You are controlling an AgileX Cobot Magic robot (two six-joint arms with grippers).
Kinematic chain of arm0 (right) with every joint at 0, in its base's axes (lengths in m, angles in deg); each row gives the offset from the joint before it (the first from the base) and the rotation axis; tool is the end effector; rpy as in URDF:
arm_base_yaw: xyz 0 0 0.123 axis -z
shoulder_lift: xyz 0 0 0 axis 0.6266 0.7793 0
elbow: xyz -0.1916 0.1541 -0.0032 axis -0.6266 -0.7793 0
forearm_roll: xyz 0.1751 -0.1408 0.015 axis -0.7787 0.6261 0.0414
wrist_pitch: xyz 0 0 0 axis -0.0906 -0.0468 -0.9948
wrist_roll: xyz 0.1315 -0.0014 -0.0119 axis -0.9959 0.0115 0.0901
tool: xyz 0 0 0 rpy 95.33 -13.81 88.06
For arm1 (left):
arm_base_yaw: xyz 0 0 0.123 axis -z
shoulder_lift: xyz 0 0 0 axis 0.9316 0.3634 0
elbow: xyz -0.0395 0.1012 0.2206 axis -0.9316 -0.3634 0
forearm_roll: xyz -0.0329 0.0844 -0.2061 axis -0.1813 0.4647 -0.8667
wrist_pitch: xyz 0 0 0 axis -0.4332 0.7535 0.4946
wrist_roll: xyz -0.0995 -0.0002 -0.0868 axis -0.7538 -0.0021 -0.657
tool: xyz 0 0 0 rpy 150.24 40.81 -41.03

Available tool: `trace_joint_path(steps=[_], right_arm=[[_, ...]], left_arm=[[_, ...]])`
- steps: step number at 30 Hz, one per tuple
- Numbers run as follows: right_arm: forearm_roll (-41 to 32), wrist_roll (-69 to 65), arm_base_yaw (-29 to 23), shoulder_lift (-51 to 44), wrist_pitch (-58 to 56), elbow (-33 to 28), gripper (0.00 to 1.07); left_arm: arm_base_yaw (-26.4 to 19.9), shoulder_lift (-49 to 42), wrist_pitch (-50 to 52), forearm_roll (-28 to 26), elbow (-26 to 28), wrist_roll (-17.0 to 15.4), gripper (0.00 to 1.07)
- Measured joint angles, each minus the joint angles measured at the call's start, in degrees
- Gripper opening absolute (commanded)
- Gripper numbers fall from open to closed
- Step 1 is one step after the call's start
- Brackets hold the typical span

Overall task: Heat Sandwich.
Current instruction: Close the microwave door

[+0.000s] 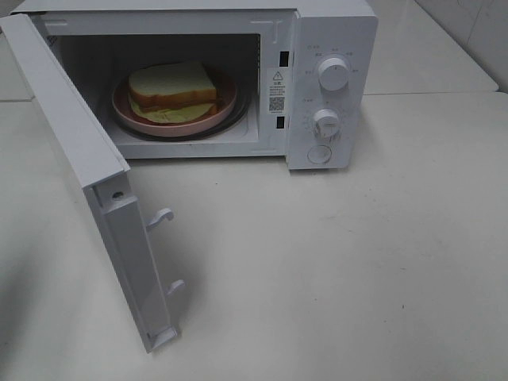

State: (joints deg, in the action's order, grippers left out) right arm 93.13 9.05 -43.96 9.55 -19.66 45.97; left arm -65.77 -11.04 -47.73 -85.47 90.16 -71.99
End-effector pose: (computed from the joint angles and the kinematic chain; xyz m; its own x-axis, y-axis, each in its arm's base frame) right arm 0.0503 -0.0120 0.2538 -0.3949 0.0168 -0.9186 0.0457 0.9990 -0.0013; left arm 0.1936 -0.0102 0.2219 -0.3654 -0.0514 -0.9294 0.0277 0.9974 -0.0661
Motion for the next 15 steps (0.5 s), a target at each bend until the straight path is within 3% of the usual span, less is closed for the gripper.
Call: trace_joint_path(steps=[9,15], right_arm=[[0.0,0.0,0.0,0.0,0.0,0.0,0.76],[0.0,0.0,0.0,0.0,0.0,0.0,0.76]], left_arm=[[0.0,10.6,22.3,0.7,-4.2,0.0,0.00],[0.0,21.0,37.9,6.9,-4.8,-0.2,0.00]])
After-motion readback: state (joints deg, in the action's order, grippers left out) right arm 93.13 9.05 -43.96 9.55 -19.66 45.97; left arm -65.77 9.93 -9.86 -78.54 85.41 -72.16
